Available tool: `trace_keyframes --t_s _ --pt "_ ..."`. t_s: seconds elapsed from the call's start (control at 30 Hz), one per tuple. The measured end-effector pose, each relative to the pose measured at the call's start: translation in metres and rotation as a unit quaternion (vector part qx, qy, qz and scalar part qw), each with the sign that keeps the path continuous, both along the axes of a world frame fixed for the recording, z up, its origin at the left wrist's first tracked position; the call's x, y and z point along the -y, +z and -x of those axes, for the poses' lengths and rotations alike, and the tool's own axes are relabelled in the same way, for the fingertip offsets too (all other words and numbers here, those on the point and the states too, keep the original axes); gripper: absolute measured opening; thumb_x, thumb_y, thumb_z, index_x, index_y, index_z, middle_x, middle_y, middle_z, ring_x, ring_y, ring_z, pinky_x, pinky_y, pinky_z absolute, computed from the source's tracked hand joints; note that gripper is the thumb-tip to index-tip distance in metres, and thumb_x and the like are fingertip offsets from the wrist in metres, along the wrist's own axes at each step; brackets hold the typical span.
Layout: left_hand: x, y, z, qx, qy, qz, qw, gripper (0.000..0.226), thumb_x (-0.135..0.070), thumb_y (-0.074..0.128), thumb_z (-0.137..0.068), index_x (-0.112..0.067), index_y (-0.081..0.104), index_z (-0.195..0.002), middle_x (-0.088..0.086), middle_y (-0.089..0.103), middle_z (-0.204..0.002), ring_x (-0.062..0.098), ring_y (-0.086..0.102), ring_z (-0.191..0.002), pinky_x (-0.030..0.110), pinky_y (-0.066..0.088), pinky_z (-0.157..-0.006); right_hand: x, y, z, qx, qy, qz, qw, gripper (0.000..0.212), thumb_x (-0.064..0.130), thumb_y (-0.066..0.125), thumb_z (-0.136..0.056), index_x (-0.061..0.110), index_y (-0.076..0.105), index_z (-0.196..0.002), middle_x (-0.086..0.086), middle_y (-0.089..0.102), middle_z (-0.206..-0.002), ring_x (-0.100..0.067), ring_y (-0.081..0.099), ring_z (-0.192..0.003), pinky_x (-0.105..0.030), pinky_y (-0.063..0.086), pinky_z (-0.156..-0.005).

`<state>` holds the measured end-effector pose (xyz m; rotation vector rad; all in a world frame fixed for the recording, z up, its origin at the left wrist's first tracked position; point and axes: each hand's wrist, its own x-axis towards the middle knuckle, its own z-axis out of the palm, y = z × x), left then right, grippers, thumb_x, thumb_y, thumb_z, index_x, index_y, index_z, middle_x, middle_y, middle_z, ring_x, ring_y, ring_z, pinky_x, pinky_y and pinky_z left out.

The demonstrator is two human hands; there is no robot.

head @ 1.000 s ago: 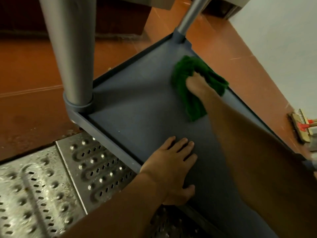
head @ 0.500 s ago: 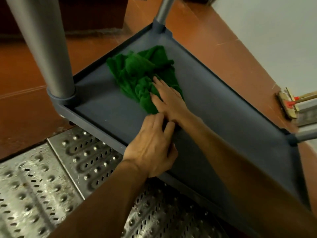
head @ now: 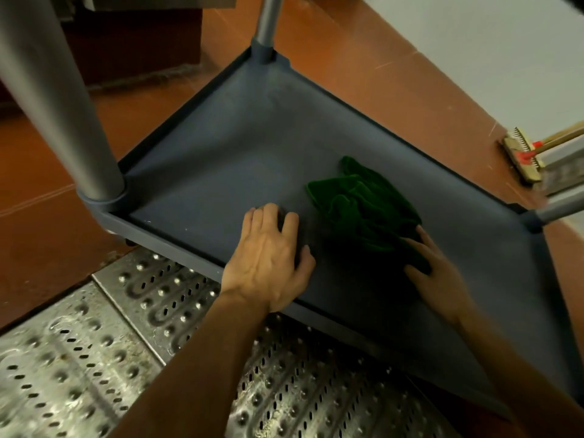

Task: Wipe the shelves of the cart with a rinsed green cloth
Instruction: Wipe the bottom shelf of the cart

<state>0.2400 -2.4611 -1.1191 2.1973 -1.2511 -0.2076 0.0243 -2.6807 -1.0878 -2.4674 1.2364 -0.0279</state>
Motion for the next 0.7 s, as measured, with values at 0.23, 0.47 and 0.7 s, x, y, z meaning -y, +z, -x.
trace_keyframes --t_s 0.23,0.47,0.7 --pt "0.001 0.002 -0.005 -0.005 -0.027 0.047 0.999 0.05 -0.045 0.051 -0.094 -0.007 0.055 -0.127 0.016 0.05 -0.125 0.034 0.051 -0.114 0.044 0.05 -0.098 -0.031 -0.014 -0.004 0.035 -0.039 0.015 0.999 0.059 0.004 0.063 -0.093 0.019 0.046 -0.148 0.011 0.025 -0.162 -0.014 0.013 -0.153 -0.039 0.027 -0.118" --pt "0.004 0.0 -0.027 0.015 -0.047 0.049 0.998 0.058 -0.053 0.046 -0.097 -0.01 0.05 -0.135 0.015 0.048 -0.13 0.032 0.049 -0.118 0.043 0.047 -0.102 -0.068 -0.015 -0.049 0.071 0.042 -0.02 0.996 0.068 -0.007 0.06 -0.085 0.013 0.045 -0.148 0.009 0.033 -0.158 -0.002 0.014 -0.147 -0.028 0.02 -0.122" --pt "0.002 -0.001 -0.064 0.027 -0.049 0.057 0.997 0.063 -0.057 0.042 -0.098 -0.009 0.048 -0.139 0.017 0.047 -0.133 0.035 0.048 -0.121 0.049 0.047 -0.102 -0.105 -0.011 -0.111 0.095 0.148 -0.064 0.982 0.063 -0.009 0.052 -0.087 0.012 0.049 -0.146 0.005 0.038 -0.158 -0.007 0.021 -0.149 -0.035 0.026 -0.121"
